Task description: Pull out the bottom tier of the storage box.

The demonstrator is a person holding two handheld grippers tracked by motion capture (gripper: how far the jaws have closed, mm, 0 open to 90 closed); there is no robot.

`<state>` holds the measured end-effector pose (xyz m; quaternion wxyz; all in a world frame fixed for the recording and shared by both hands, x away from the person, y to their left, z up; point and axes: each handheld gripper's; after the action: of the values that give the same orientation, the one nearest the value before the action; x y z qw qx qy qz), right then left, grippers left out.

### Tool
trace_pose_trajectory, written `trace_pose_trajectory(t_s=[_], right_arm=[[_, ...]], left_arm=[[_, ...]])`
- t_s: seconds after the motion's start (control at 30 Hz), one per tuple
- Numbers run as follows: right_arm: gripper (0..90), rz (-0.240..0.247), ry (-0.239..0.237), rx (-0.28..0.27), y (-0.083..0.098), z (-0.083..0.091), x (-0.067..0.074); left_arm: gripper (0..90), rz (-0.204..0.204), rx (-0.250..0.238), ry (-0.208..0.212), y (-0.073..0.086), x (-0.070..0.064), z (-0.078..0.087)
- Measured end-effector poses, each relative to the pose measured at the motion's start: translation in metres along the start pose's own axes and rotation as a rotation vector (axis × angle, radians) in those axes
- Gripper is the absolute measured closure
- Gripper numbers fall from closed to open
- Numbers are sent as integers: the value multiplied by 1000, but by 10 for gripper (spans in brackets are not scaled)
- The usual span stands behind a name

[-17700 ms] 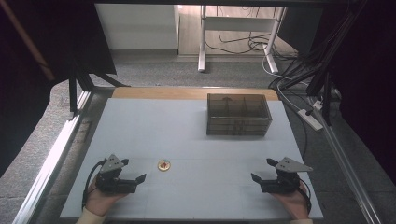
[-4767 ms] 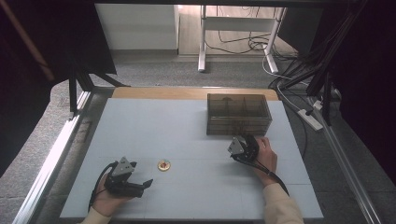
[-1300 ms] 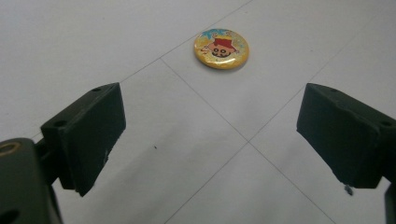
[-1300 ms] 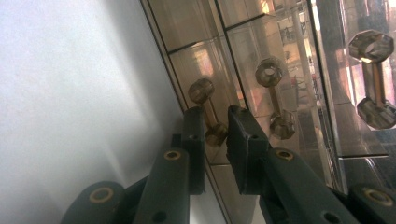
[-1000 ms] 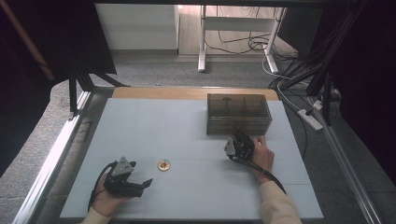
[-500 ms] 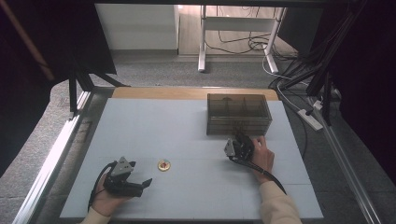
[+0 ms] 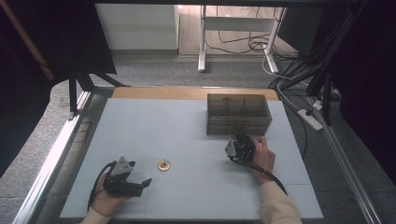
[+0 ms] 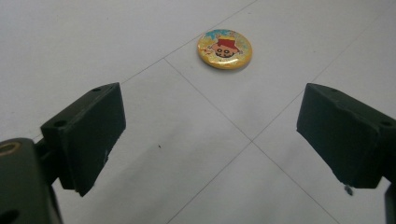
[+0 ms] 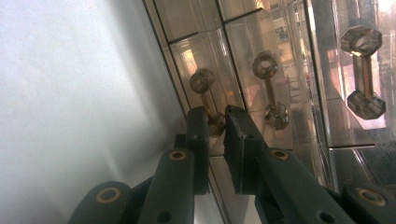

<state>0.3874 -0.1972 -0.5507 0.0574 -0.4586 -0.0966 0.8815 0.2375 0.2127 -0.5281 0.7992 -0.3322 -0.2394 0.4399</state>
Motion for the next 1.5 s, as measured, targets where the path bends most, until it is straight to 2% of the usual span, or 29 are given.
trace_pose_trajectory(t_s=[0.13, 0.17, 0.2, 0.23, 0.27, 0.3, 0.33, 0.37, 0.53, 0.8, 1.0, 1.03, 1.07, 1.5], right_arm=[[800, 2, -1, 0, 1, 0, 0], [799, 2, -51, -5, 1, -1, -2], [797, 2, -51, -5, 1, -1, -2], [793, -5, -36, -8, 1, -2, -1], [790, -8, -49, -8, 1, -2, -2], [787, -8, -35, -8, 0, -2, -1], [786, -9, -1, -7, 0, -3, 0], [785, -7, 1, -8, 0, -4, 0], [770, -5, 3, -13, 0, -5, 0], [786, 42, 27, 6, -3, -5, 3], [791, 39, 32, -12, -1, -4, 3], [792, 42, -10, -14, -1, -4, 1], [792, 42, 41, -6, -1, -3, 3], [793, 46, 47, -9, -2, 2, 5]], left_arm=[[81, 0, -1, 0, 0, 0, 0], [81, 0, -1, 0, 0, 0, 0], [81, -2, 0, 0, 0, 0, 0], [81, -1, 0, 0, 0, 0, 0], [81, -2, 2, -2, 0, -1, 0], [81, -2, 2, -1, 0, -1, 0], [81, -3, 4, -1, 0, -1, -1], [81, -3, 4, 0, 0, -1, -1], [81, -2, 4, -1, 0, -1, -1], [81, -1, 3, -1, 0, 0, -1], [81, -1, 3, -1, 0, 0, -1], [81, -1, 3, -1, 0, 0, -1], [81, -1, 2, -1, 0, 0, -1], [81, 2, 3, -3, 0, 1, -1]])
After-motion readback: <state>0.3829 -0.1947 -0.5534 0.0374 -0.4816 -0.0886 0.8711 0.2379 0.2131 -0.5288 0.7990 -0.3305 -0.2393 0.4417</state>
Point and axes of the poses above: each handheld gripper's, and its own axes: z roughly backward along the jaws, y roughly out of its underside, x roughly to its left, and after that the axes turned 12 degrees about -y, right-handed
